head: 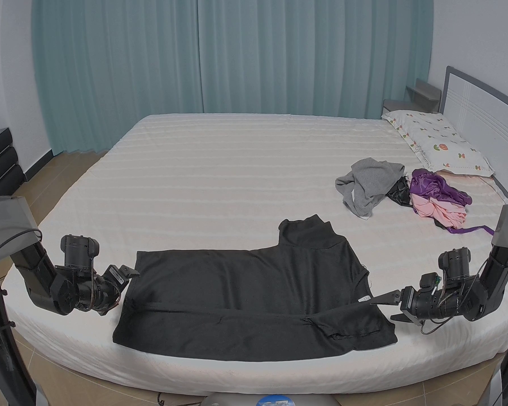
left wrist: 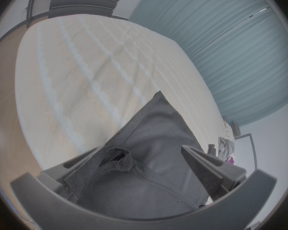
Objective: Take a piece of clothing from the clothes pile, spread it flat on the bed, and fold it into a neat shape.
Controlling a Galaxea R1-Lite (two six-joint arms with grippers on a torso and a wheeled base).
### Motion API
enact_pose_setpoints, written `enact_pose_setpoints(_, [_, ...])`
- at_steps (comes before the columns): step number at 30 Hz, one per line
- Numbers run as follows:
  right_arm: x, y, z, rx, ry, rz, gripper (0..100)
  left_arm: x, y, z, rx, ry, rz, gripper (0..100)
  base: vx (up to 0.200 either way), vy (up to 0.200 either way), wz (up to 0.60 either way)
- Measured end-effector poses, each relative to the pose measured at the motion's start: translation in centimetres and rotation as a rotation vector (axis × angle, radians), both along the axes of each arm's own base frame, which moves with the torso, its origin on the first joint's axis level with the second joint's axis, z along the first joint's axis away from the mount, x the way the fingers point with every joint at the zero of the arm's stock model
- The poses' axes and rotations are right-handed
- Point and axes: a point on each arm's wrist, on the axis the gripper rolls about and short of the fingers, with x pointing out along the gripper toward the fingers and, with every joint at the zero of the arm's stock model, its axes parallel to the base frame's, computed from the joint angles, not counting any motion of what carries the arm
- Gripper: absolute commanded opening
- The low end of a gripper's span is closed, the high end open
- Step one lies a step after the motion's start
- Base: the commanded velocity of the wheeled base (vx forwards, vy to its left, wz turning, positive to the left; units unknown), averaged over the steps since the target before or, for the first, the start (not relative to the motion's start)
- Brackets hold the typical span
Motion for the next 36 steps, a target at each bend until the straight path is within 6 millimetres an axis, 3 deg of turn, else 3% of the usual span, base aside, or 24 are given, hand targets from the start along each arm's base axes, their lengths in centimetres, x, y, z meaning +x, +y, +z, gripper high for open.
enact_pose_setpoints(12, [-0.2,0.2,0.2,-0.008,-0.002,-0.007,100,-0.3,-0.2,-0.1,-0.005,0.012,-0.012,100,0.000,0.000,0.00])
enact_pose_setpoints(18, [-1.1,1.3,1.2,0.001,-0.042,-0.043,100,-0.9,-0.6,0.2,-0.008,0.012,-0.026,100,0.000,0.000,0.00])
enact_pose_setpoints(28, [-4.5,4.4,2.1,0.017,-0.215,-0.053,100,-2.4,-2.2,0.7,-0.034,0.029,-0.051,100,-0.020,0.000,0.00])
enact_pose_setpoints(36, [-6.7,6.3,0.1,0.019,-0.100,-0.089,100,-3.8,-3.4,0.8,-0.052,0.053,-0.077,100,-0.125,0.000,0.00])
